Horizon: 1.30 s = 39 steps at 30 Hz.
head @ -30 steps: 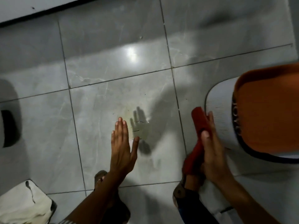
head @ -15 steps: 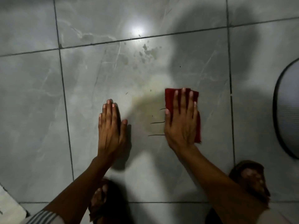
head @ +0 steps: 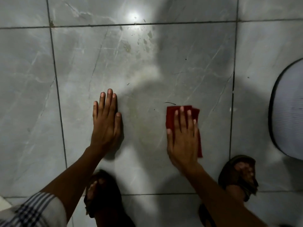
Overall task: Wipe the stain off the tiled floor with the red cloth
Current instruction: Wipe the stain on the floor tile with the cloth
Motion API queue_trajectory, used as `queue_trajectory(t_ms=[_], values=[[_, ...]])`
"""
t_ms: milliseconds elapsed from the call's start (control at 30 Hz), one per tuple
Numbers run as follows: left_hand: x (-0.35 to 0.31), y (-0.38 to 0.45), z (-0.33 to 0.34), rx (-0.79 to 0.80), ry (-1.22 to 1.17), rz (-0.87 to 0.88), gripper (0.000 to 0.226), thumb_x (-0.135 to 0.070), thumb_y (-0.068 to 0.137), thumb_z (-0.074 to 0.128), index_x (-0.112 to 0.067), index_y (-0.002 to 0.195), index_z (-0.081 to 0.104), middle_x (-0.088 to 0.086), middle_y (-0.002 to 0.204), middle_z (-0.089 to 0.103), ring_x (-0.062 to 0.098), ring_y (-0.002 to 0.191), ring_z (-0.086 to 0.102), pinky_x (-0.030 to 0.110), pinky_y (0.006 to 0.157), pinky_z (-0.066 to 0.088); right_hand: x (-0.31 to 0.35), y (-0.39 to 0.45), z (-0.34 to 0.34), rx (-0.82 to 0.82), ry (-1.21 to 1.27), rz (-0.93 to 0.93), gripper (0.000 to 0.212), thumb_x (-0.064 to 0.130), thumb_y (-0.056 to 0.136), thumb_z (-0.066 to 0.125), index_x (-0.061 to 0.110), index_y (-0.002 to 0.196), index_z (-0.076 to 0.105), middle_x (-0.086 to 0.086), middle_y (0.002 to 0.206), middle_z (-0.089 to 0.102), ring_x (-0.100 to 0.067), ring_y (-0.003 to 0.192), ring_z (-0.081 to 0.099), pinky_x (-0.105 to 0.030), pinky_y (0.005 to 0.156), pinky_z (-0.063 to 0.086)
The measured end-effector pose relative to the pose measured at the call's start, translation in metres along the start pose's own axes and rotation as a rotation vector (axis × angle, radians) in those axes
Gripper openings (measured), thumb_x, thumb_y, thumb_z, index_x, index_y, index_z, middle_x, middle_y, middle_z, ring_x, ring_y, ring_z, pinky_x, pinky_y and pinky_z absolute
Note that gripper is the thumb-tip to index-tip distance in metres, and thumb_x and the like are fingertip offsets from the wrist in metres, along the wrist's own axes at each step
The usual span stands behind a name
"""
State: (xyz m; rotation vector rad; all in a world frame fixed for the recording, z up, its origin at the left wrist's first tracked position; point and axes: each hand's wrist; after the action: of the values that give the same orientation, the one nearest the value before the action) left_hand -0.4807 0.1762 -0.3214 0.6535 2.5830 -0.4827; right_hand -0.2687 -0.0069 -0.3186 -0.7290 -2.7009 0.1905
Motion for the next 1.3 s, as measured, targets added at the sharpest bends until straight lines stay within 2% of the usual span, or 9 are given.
queue_trajectory(t_ms=[200, 400, 533, 633, 800, 933, 1100, 1200, 1300], values=[[0.002, -0.002, 0.003, -0.044, 0.012, 0.041, 0.069, -0.023, 0.112, 0.038, -0.003, 0.176, 0.021, 0.014, 0.188, 0.012, 0.034, 0.176, 0.008, 0.053, 0.143, 0.001, 0.062, 0.152, -0.014, -0.22, 0.024, 0.135, 0.067, 0.039, 0.119, 0.031, 0.006, 0.177, 0.025, -0.016, 0.186, 0.023, -0.036, 0.174, 0.021, -0.056, 0.139, 0.021], [0.014, -0.001, -0.002, -0.066, -0.178, 0.006, 0.065, -0.012, 0.112, 0.036, 0.002, 0.174, 0.022, 0.016, 0.187, 0.015, 0.03, 0.176, 0.012, 0.049, 0.144, 0.004, 0.132, 0.124, 0.015, -0.144, 0.098, -0.156, 0.068, 0.037, 0.117, 0.037, 0.007, 0.177, 0.025, -0.016, 0.186, 0.022, -0.033, 0.174, 0.019, -0.051, 0.142, 0.012], [0.014, -0.001, -0.001, -0.058, -0.171, 0.013, 0.064, -0.012, 0.113, 0.033, 0.001, 0.175, 0.022, 0.016, 0.187, 0.014, 0.03, 0.176, 0.01, 0.049, 0.144, 0.003, 0.098, 0.003, 0.032, 0.054, 0.052, -0.343, 0.07, 0.038, 0.118, 0.039, 0.012, 0.18, 0.016, -0.008, 0.19, 0.004, -0.026, 0.177, 0.007, -0.052, 0.14, 0.015], [0.012, -0.002, 0.001, -0.062, -0.115, 0.021, 0.064, -0.015, 0.114, 0.034, 0.0, 0.175, 0.022, 0.016, 0.187, 0.014, 0.031, 0.176, 0.01, 0.046, 0.144, 0.002, 0.045, -0.04, 0.023, -0.007, 0.027, -0.152, 0.068, 0.039, 0.117, 0.04, 0.016, 0.179, 0.021, -0.004, 0.188, 0.011, -0.027, 0.176, 0.012, -0.054, 0.138, 0.023], [0.012, -0.003, 0.003, -0.053, -0.065, 0.056, 0.067, -0.016, 0.112, 0.037, 0.003, 0.174, 0.022, 0.019, 0.187, 0.014, 0.037, 0.176, 0.009, 0.047, 0.143, 0.001, -0.004, 0.048, -0.011, -0.14, -0.015, 0.236, 0.07, 0.045, 0.12, 0.022, 0.011, 0.179, 0.01, -0.013, 0.189, 0.013, -0.033, 0.176, 0.012, -0.056, 0.141, 0.016], [0.015, -0.003, 0.003, -0.048, -0.046, 0.065, 0.069, -0.017, 0.11, 0.038, 0.004, 0.174, 0.021, 0.021, 0.186, 0.013, 0.039, 0.175, 0.009, 0.052, 0.143, 0.002, 0.032, 0.11, -0.008, -0.192, -0.015, 0.127, 0.068, 0.04, 0.118, 0.029, 0.008, 0.178, 0.021, -0.014, 0.187, 0.021, -0.033, 0.174, 0.019, -0.054, 0.14, 0.018], [0.015, -0.001, -0.003, 0.013, -0.041, 0.069, 0.073, -0.019, 0.109, 0.038, 0.005, 0.174, 0.016, 0.024, 0.186, 0.008, 0.042, 0.175, 0.004, 0.051, 0.143, -0.003, 0.058, 0.004, 0.012, 0.052, 0.046, -0.196, 0.071, 0.04, 0.118, 0.035, 0.014, 0.18, 0.013, -0.008, 0.19, 0.012, -0.027, 0.176, 0.009, -0.05, 0.142, 0.011], [0.015, 0.001, -0.002, 0.02, -0.033, 0.073, 0.075, -0.022, 0.108, 0.037, 0.004, 0.175, 0.015, 0.023, 0.187, 0.006, 0.041, 0.175, 0.003, 0.048, 0.142, -0.005, 0.018, -0.025, 0.006, 0.041, -0.006, -0.026, 0.07, 0.044, 0.118, 0.029, 0.013, 0.179, 0.015, -0.009, 0.188, 0.015, -0.029, 0.175, 0.012, -0.052, 0.141, 0.016], [0.015, -0.001, 0.0, 0.011, -0.035, 0.074, 0.077, -0.023, 0.106, 0.038, 0.003, 0.175, 0.015, 0.022, 0.187, 0.006, 0.041, 0.175, 0.003, 0.056, 0.142, -0.001, -0.011, 0.025, -0.011, -0.011, -0.031, 0.084, 0.07, 0.046, 0.119, 0.021, 0.01, 0.179, 0.015, -0.012, 0.189, 0.013, -0.031, 0.176, 0.009, -0.054, 0.141, 0.015]])
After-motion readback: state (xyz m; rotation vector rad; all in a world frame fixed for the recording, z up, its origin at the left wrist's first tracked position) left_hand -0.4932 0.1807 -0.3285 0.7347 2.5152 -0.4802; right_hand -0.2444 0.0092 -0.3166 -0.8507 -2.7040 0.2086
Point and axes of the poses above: each hand's wrist, its own y-axis towards the middle knuckle, its own z-axis out of the palm, x = y × z
